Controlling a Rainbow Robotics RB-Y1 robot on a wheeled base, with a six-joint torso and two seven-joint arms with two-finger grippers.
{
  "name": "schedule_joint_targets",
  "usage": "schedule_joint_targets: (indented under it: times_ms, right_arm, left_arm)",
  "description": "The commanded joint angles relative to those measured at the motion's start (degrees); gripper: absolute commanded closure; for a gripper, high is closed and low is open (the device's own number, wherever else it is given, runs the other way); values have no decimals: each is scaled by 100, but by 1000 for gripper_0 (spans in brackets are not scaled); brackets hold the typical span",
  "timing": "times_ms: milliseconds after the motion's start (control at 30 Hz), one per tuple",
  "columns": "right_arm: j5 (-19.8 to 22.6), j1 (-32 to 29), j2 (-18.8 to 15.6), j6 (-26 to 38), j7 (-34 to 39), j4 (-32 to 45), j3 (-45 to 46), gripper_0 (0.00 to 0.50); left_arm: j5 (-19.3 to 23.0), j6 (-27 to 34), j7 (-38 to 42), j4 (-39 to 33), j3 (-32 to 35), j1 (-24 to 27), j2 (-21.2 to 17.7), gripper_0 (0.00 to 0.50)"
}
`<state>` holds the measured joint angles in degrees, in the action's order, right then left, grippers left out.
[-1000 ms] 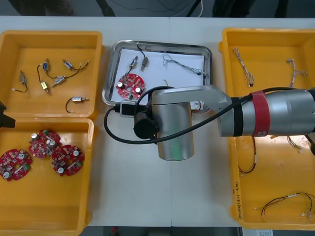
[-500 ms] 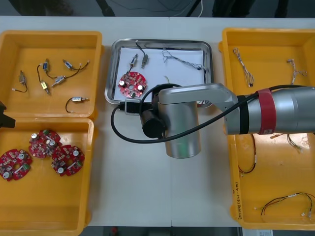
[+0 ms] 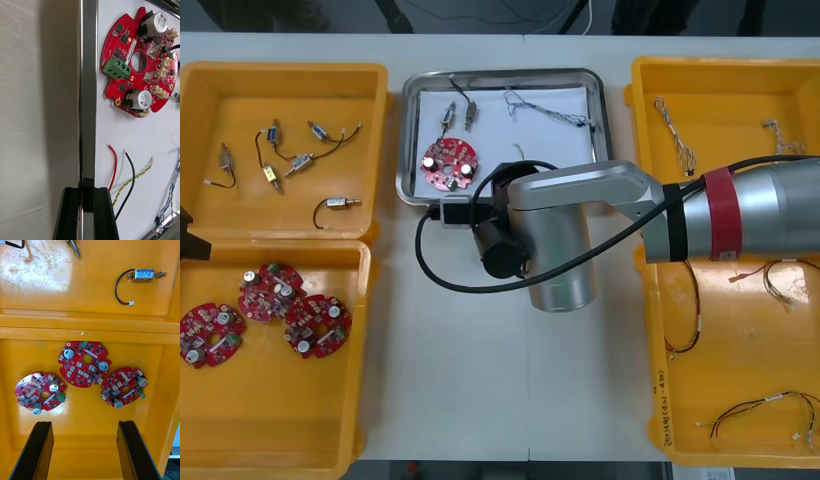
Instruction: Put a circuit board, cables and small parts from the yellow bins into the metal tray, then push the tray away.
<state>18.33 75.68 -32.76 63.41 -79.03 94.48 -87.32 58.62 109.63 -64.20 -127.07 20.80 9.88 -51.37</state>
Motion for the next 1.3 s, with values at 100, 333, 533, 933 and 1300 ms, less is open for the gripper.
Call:
schedule_joint_targets:
  times_ms: [100,333,533,933,1300]
  right_arm:
    - [-23,316,-56,-277,-166,-465,57,500]
    - [303,325,41,-294,-271,-764,347,500]
    - [303,395,120,-347,-333,-984,347,500]
    - [311,439,138,-400,-315,-984,356,500]
    - [311,439,331,-409,-192,-1001,400,500]
  left_arm:
    - [36,37,-611,-142,170,-92,-110,0]
    - [36,37,-611,-142,170,-92,-110,0]
    - [36,37,-611,-142,170,-92,-110,0]
    - [36,37,-611,-142,170,-92,-110,0]
    - [36,37,-611,-142,170,-92,-110,0]
